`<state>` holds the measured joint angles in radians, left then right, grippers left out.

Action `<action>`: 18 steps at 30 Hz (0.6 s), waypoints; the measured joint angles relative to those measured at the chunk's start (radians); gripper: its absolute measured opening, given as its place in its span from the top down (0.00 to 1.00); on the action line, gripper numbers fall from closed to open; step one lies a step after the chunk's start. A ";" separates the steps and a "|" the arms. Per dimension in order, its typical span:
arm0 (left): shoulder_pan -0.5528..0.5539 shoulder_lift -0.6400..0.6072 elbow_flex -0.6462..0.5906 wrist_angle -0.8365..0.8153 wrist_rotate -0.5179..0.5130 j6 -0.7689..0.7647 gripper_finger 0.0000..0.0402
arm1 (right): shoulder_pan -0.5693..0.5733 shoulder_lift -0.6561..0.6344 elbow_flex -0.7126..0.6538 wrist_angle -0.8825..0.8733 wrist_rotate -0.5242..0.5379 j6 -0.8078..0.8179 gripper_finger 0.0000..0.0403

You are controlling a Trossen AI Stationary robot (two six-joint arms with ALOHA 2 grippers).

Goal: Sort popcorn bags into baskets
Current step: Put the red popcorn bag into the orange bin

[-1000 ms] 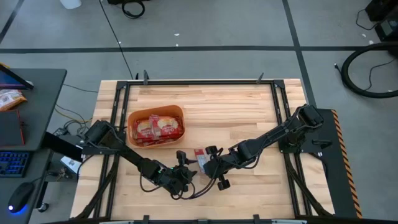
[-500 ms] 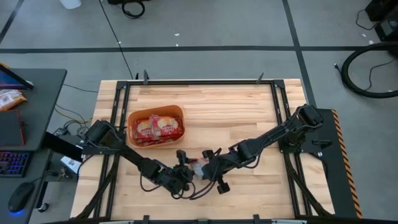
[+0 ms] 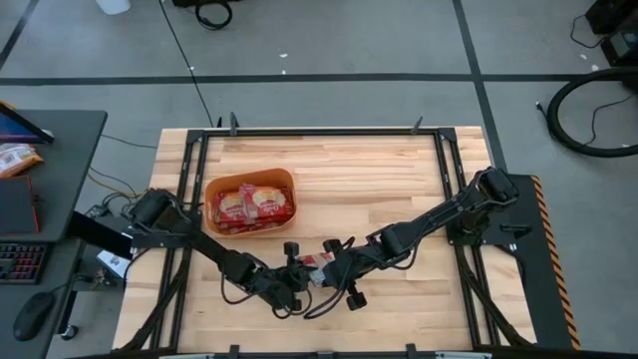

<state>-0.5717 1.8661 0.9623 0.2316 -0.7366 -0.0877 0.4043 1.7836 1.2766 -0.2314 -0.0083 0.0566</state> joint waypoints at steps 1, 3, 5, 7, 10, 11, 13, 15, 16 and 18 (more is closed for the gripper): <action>0.002 -0.012 0.000 -0.018 0.014 -0.011 0.83 | 0.000 0.000 0.000 -0.001 0.007 0.003 0.95; 0.011 -0.032 0.000 -0.046 0.044 -0.034 0.89 | 0.000 -0.002 0.001 -0.015 0.016 0.008 0.93; 0.015 -0.049 0.000 -0.071 0.071 -0.040 0.94 | -0.002 -0.016 0.003 -0.066 0.020 0.009 0.91; 0.015 -0.066 0.000 -0.097 0.090 -0.056 0.95 | -0.007 -0.035 0.023 -0.135 0.045 0.030 0.87; 0.014 -0.098 0.000 -0.155 0.122 -0.088 0.95 | -0.012 -0.071 0.045 -0.238 0.087 0.077 0.79; 0.014 -0.113 0.000 -0.181 0.137 -0.102 0.94 | -0.014 -0.084 0.048 -0.266 0.099 0.093 0.77; 0.014 -0.151 0.000 -0.237 0.170 -0.138 0.92 | -0.021 -0.107 0.047 -0.340 0.129 0.132 0.71; 0.015 -0.198 0.000 -0.296 0.200 -0.171 0.91 | -0.028 -0.127 0.047 -0.418 0.178 0.174 0.67; 0.017 -0.229 0.000 -0.324 0.220 -0.193 0.90 | -0.033 -0.135 0.047 -0.463 0.205 0.192 0.65; 0.024 -0.292 0.000 -0.380 0.270 -0.229 0.91 | -0.041 -0.143 0.047 -0.537 0.258 0.222 0.63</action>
<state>-0.5477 1.5743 0.9623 -0.1484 -0.4664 -0.3163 0.3633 1.6408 1.3239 -0.7688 0.2495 0.2784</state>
